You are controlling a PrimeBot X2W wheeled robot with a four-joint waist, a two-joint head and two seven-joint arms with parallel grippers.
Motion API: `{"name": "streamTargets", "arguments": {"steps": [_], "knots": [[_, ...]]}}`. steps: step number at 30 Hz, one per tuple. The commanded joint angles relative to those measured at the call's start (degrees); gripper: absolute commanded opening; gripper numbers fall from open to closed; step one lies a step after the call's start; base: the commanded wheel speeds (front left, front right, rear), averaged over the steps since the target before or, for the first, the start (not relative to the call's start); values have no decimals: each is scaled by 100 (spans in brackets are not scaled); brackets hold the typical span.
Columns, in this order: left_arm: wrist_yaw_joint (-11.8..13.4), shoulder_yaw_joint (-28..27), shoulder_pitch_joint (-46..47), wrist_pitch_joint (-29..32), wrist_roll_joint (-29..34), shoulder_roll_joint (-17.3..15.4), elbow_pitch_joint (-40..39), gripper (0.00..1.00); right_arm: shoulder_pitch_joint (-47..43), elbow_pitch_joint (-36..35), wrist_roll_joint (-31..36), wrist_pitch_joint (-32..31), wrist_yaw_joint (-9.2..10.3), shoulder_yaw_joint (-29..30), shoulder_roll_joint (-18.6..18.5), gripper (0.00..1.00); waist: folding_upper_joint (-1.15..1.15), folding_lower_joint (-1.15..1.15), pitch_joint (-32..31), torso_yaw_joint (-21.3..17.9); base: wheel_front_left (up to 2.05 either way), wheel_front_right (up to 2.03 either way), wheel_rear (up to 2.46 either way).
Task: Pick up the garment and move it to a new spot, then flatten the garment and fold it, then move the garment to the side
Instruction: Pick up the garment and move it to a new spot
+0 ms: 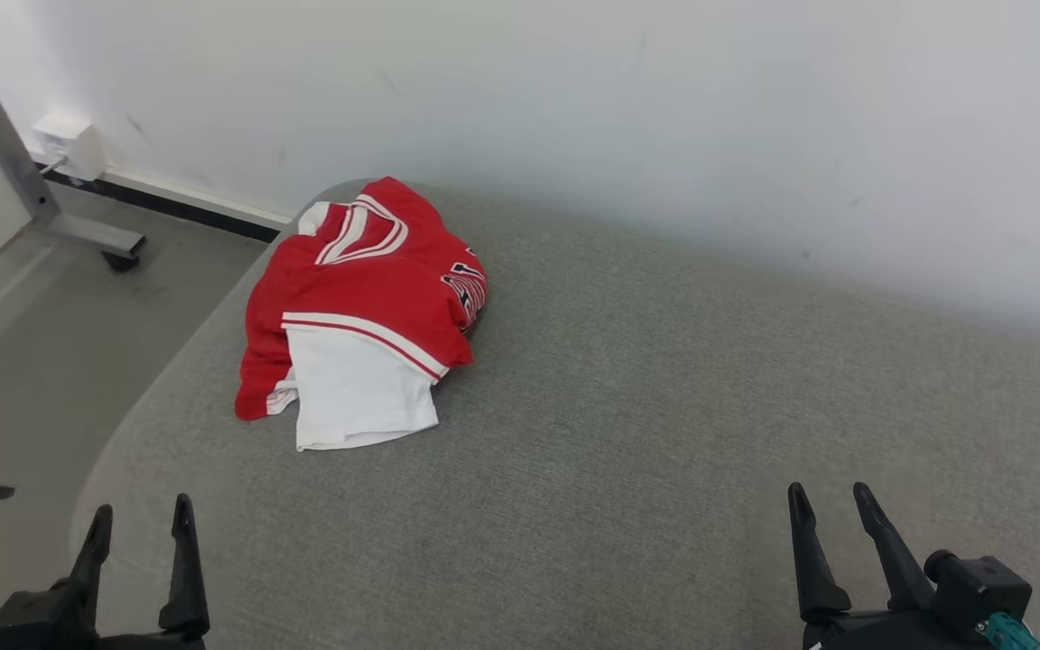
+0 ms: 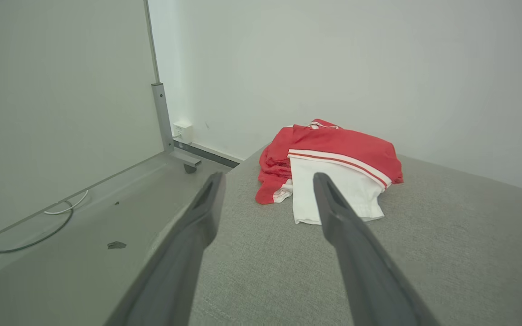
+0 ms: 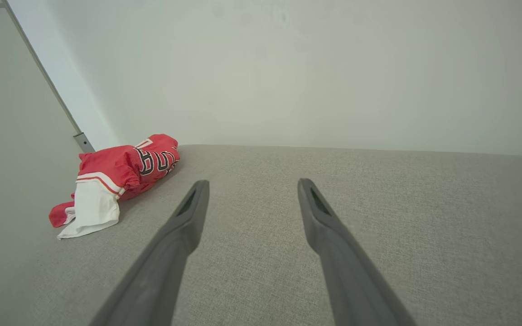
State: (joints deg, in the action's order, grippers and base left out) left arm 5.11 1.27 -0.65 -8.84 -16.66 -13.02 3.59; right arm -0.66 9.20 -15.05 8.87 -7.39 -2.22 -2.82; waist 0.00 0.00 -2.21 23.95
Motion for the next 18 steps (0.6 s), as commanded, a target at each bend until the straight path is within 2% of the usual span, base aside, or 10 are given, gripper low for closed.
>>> {"name": "streamTargets", "arguments": {"steps": [1,10,18], "knots": [[40,-20,-105,-8,-7,-28,-44,100,40,15,-18,33,-19,-4,-11,100,0,0,-24,219,0,0,0],[173,-90,-221,32,-46,-55,-197,100,37,62,40,28,-19,-59,-11,100,0,0,-25,336,0,0,0],[229,-156,-223,12,-111,-92,-187,100,84,45,118,-6,-19,-82,-11,100,0,0,-3,257,0,0,0]]}}
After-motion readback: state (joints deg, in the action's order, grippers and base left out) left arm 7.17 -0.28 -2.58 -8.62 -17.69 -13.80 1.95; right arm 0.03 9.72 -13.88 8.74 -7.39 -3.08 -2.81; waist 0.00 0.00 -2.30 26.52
